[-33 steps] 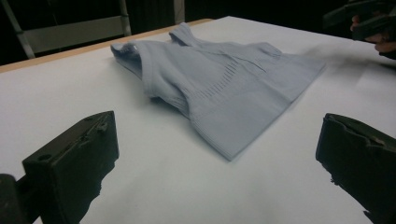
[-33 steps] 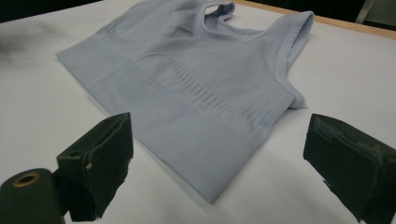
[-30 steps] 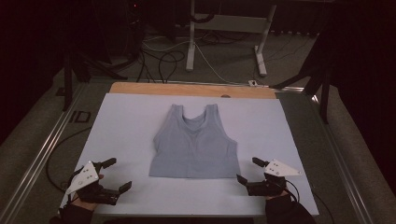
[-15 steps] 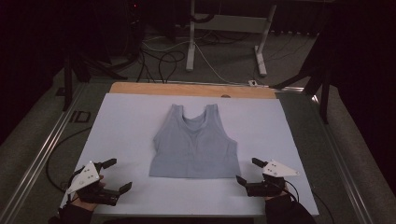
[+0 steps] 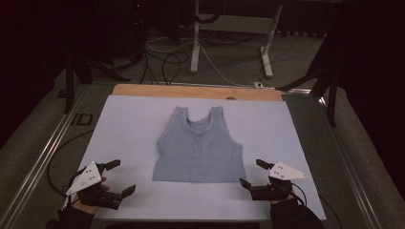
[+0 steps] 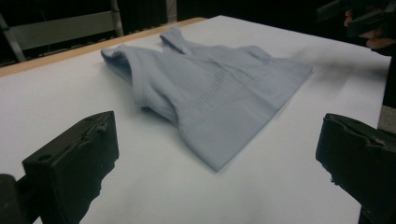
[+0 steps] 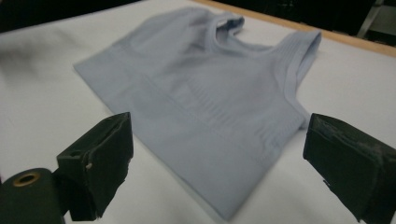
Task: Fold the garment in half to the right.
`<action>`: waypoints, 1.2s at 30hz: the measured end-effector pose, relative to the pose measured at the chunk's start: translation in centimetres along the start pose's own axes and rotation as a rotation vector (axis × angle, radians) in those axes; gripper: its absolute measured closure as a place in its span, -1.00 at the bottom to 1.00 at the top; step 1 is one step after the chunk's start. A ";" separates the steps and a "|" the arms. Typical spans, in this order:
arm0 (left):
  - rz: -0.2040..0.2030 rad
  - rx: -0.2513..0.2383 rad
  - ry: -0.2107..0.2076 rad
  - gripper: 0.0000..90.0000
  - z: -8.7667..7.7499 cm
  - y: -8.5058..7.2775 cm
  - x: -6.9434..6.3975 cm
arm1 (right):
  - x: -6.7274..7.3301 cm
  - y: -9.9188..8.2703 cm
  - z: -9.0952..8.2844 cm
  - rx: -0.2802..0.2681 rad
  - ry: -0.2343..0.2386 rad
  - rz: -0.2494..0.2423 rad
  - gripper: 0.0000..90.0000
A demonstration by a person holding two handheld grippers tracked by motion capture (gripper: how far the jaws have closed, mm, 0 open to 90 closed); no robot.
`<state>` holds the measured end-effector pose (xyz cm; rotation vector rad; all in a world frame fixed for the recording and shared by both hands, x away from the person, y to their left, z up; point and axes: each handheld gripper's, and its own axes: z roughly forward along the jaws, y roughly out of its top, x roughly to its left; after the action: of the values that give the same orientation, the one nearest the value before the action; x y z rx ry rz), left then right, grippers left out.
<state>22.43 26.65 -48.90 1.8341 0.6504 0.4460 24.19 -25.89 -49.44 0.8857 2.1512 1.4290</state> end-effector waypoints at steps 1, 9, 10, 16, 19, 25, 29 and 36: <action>0.006 0.004 -0.002 -1.00 0.0 0.2 0.0 | 0.0 0.3 0.0 -0.002 0.006 -0.001 -0.81; -0.002 0.004 -0.003 -1.00 0.0 1.8 0.3 | 0.3 2.3 0.0 -0.017 -0.002 -0.036 -0.81; -0.006 0.004 -0.008 -1.00 0.0 2.0 0.3 | 0.2 2.6 0.1 -0.017 -0.002 -0.041 -0.81; -0.005 0.009 -0.015 -1.00 0.3 3.3 0.4 | 0.2 4.6 0.5 -0.035 0.003 -0.073 -0.81; -0.002 0.012 -0.014 -1.00 0.5 3.9 0.4 | 0.2 5.5 0.9 -0.042 0.007 -0.090 -0.81; 0.008 0.031 -0.025 -1.00 1.1 4.9 0.3 | 0.1 7.2 2.0 -0.056 0.020 -0.110 -0.81; 0.013 0.040 -0.022 -1.00 1.5 5.5 0.4 | 0.0 8.1 2.8 -0.061 0.028 -0.115 -0.81; 0.001 0.059 -0.027 -1.00 3.1 6.0 0.4 | -0.2 9.4 4.6 -0.066 0.047 -0.126 -0.81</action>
<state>25.90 23.05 -44.32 1.8931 0.6508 0.4055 29.89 -20.46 -42.63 0.6868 2.1394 1.4620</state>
